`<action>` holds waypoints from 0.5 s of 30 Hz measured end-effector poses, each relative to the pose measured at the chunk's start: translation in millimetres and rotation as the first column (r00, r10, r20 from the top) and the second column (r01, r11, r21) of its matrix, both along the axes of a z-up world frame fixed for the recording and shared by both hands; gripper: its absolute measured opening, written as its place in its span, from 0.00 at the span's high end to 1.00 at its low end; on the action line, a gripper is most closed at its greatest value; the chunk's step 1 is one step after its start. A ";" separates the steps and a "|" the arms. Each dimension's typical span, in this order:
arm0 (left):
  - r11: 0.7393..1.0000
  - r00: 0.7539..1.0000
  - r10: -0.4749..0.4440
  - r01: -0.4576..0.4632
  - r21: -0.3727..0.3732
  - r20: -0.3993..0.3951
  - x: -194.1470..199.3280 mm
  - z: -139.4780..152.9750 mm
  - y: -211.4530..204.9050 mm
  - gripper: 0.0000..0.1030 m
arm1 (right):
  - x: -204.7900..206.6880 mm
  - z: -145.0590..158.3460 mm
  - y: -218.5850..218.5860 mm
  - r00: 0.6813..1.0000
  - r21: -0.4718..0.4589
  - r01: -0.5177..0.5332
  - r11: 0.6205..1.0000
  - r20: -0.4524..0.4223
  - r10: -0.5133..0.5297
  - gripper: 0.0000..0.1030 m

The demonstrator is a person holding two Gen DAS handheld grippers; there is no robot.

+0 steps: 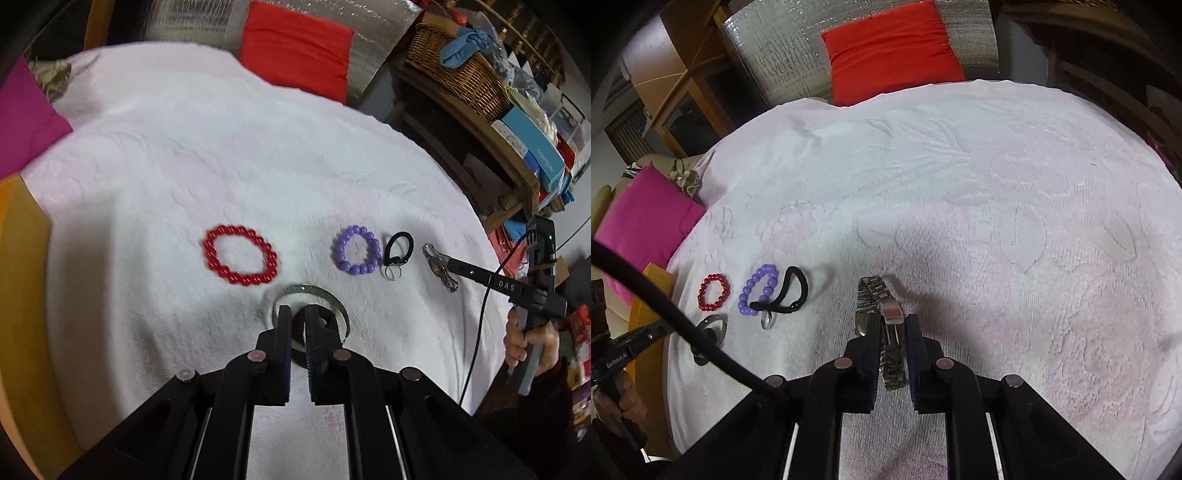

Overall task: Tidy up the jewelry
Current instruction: 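Close the right gripper on the silver watch band while the left gripper holds the bangle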

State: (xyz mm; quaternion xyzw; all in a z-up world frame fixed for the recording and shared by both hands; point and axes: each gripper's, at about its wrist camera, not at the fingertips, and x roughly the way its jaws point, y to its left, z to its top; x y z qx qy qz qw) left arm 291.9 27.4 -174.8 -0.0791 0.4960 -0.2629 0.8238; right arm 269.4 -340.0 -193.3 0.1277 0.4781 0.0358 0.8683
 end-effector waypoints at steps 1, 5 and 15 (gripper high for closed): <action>1.000 1.000 0.004 -0.004 -0.013 -0.024 2.6 -4.9 -0.7 0.90 | 1.0 -1.3 1.2 1.000 0.001 0.000 1.000 -0.007 0.000 0.87; 0.999 0.994 0.028 -0.032 -0.036 -0.103 14.3 -19.3 -8.9 0.88 | 0.4 -2.3 2.1 1.000 0.007 -0.003 1.000 -0.019 0.003 0.87; 0.996 1.000 0.006 -0.009 0.093 0.024 -3.7 -1.1 -53.8 0.32 | 5.8 -7.9 0.5 0.999 0.046 0.000 0.999 -0.043 0.002 0.87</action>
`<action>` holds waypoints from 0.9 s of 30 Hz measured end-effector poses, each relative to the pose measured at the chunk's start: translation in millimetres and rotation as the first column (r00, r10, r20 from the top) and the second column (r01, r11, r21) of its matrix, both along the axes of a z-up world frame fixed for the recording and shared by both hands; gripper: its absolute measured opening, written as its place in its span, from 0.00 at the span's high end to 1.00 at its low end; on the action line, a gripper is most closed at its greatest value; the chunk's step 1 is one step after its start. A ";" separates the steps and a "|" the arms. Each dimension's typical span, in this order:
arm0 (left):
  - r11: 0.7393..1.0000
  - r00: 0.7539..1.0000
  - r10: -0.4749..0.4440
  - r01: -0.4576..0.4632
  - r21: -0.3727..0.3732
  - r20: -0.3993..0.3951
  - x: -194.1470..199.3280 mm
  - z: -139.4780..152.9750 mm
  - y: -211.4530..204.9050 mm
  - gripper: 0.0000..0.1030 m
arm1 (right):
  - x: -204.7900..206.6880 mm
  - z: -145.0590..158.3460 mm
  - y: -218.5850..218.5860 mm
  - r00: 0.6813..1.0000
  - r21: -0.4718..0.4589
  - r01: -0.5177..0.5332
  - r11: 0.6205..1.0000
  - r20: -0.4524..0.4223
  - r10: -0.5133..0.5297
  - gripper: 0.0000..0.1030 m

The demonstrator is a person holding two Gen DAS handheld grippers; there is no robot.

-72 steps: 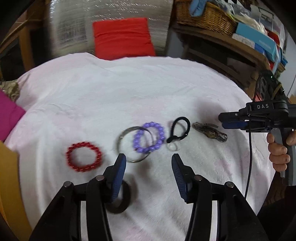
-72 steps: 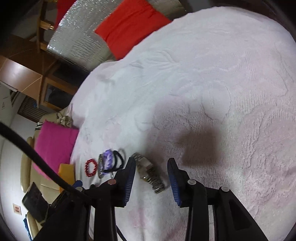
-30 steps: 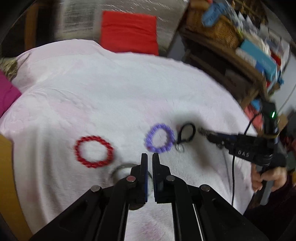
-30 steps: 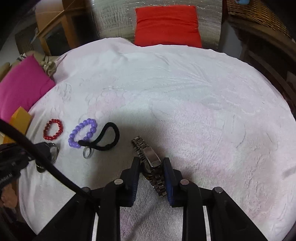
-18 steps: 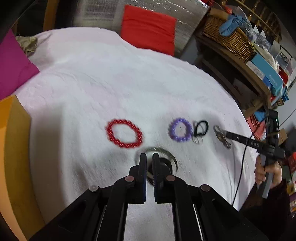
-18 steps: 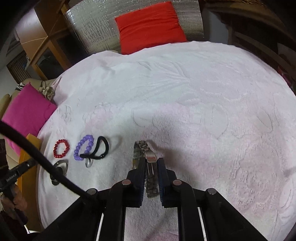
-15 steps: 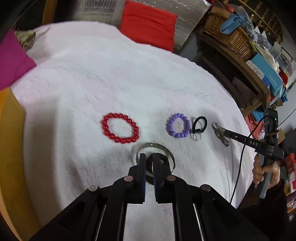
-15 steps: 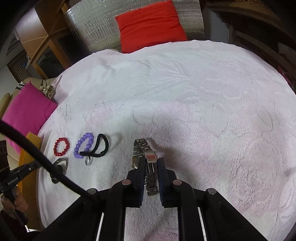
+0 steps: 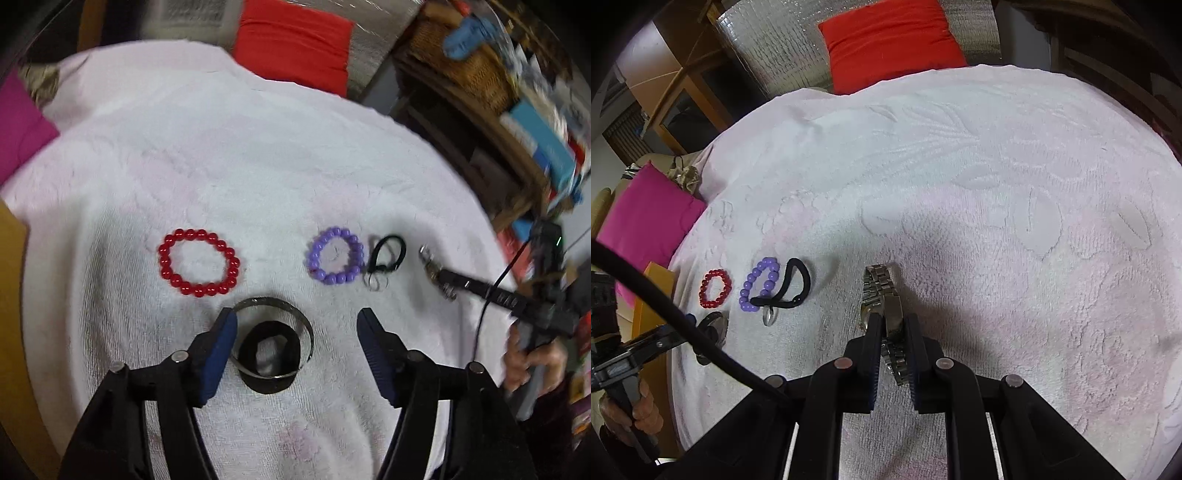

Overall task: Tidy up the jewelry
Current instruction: 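Close the right gripper on the silver watch band while the left gripper holds the bangle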

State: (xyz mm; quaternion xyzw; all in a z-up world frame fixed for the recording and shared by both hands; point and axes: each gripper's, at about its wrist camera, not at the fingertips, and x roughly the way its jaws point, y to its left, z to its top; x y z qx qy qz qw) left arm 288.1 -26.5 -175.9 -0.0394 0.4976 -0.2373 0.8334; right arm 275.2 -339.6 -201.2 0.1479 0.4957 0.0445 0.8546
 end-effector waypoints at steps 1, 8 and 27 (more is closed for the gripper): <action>0.999 1.000 -0.009 0.008 0.044 0.008 -2.8 -2.5 -7.9 0.32 | -0.6 -0.1 -0.2 1.000 0.002 -0.001 1.000 0.000 0.001 0.87; 0.987 1.000 -0.021 0.017 0.162 0.021 -3.7 -15.3 -23.6 0.32 | -2.6 -1.0 -0.1 1.000 0.004 -0.004 1.000 -0.003 0.004 0.86; 0.984 0.999 0.035 -0.041 0.174 0.038 -18.8 -7.1 21.9 0.31 | 3.6 -5.4 4.3 1.000 0.012 -0.006 1.000 -0.012 0.006 0.83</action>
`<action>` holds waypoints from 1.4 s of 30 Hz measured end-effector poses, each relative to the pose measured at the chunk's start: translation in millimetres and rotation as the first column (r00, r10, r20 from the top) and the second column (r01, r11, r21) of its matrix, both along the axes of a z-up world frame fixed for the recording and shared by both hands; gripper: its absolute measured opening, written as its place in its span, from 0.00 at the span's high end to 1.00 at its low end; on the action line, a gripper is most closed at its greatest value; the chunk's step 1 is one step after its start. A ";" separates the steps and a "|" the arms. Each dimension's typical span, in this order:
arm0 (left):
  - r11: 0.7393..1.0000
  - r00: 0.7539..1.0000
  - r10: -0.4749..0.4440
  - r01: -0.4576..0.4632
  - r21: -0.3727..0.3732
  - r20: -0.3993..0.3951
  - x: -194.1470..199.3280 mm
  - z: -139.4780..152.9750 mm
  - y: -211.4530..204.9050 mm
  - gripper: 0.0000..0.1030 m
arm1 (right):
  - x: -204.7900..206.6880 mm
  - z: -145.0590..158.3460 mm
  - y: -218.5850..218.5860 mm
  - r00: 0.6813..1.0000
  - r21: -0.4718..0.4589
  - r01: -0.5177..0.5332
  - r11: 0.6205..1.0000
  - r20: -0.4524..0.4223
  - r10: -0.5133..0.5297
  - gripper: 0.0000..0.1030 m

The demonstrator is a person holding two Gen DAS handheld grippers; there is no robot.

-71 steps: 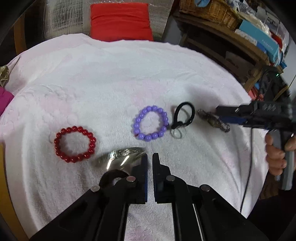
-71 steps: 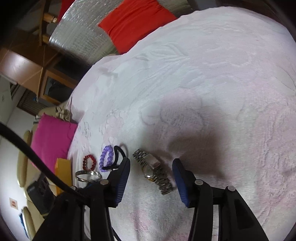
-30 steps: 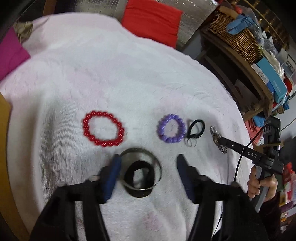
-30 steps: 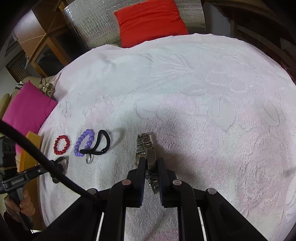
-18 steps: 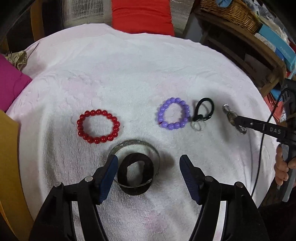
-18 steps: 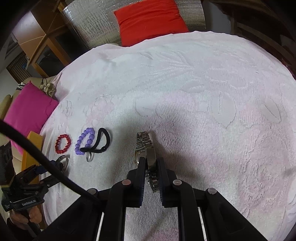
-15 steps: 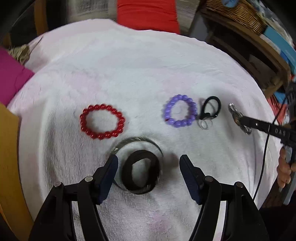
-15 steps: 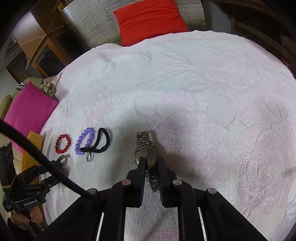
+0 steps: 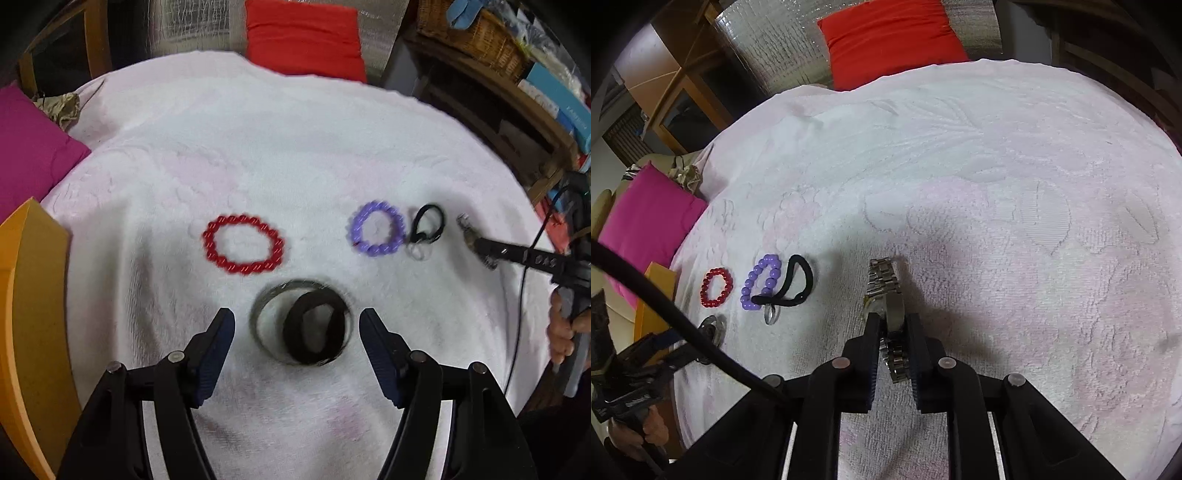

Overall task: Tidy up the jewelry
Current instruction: 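Close the right gripper on the silver watch band while the left gripper holds the bangle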

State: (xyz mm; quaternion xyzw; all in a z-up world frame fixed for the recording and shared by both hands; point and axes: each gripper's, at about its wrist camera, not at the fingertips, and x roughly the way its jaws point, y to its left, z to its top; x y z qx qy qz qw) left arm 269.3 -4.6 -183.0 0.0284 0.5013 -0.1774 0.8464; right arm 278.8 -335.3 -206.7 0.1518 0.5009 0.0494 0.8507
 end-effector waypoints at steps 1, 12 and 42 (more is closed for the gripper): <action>1.000 1.000 -0.002 0.002 -0.002 -0.025 0.9 -4.6 0.6 0.31 | 0.5 -0.4 0.5 1.000 0.000 0.000 1.000 -0.001 0.000 0.82; 0.997 0.999 -0.013 0.009 -0.082 -0.042 6.5 -12.7 0.7 0.33 | 3.1 -1.3 5.6 1.000 -0.010 0.001 1.000 0.007 -0.001 0.79; 0.999 0.999 -0.033 0.033 0.006 0.028 23.0 -18.2 -42.7 0.38 | 2.5 -0.5 4.7 1.000 -0.016 -0.015 1.000 0.013 0.015 0.79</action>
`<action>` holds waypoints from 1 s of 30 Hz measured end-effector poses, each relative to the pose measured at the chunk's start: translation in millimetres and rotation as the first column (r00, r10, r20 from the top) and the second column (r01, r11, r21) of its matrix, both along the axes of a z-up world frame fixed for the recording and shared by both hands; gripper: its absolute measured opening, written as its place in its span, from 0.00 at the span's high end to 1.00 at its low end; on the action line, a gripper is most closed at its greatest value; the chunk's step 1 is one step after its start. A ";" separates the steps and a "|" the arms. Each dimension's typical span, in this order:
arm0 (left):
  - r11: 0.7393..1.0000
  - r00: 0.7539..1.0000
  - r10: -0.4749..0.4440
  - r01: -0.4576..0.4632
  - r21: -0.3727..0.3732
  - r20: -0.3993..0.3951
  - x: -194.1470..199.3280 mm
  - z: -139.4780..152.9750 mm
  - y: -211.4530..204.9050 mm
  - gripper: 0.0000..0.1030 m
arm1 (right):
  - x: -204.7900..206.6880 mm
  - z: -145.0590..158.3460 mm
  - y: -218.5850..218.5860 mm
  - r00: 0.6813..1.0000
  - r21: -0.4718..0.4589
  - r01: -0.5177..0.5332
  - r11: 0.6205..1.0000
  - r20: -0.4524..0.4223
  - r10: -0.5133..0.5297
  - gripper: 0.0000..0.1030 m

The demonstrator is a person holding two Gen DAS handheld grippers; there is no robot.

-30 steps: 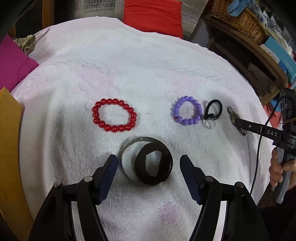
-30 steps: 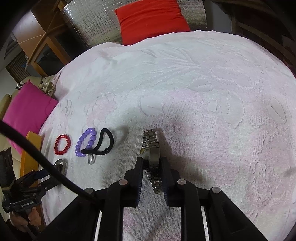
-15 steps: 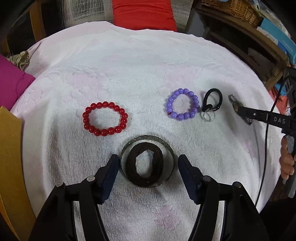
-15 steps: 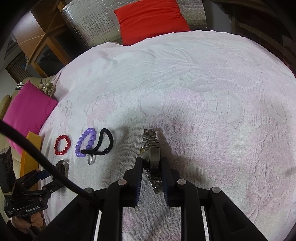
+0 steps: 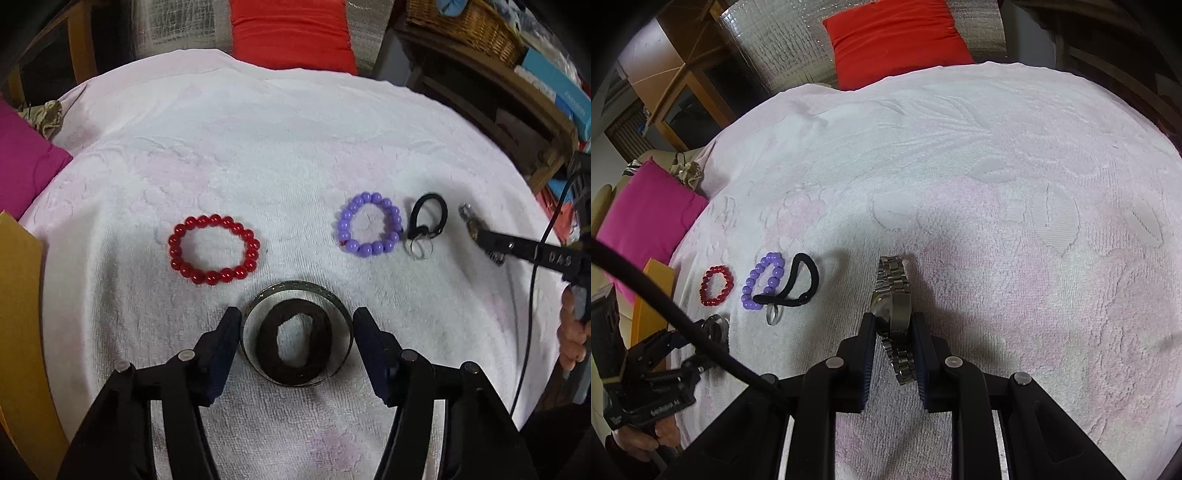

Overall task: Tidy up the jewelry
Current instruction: 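Close the right gripper on the silver watch band while the left gripper holds the bangle, then carry the bangle and watch into the orange box and open both grippers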

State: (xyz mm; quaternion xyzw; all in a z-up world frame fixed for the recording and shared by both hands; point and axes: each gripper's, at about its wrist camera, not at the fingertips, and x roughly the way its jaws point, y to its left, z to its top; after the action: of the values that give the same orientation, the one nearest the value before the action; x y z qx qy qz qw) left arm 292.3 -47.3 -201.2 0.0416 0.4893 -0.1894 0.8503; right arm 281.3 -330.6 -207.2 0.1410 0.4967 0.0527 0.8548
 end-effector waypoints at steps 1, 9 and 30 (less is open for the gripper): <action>1.000 1.000 0.002 -0.002 0.003 0.010 0.2 1.2 1.1 0.38 | 0.0 0.2 0.2 1.000 -0.002 -0.001 1.000 0.001 0.001 0.79; 0.995 0.994 0.042 -0.032 -0.093 0.100 -5.3 36.8 19.8 0.38 | -1.1 0.0 5.2 1.000 -0.030 -0.010 0.999 0.011 0.011 0.79; 0.983 0.958 0.161 -0.134 -0.128 0.236 -19.6 64.2 65.9 0.38 | -21.1 41.6 -31.2 0.983 0.248 0.027 0.968 0.170 -0.071 0.88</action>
State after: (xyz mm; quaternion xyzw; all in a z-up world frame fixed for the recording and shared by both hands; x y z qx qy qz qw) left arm 272.8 18.5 -137.1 -0.0189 0.3709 -0.1453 0.9170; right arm 260.2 -361.7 -165.6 0.2522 0.4044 0.1045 0.8729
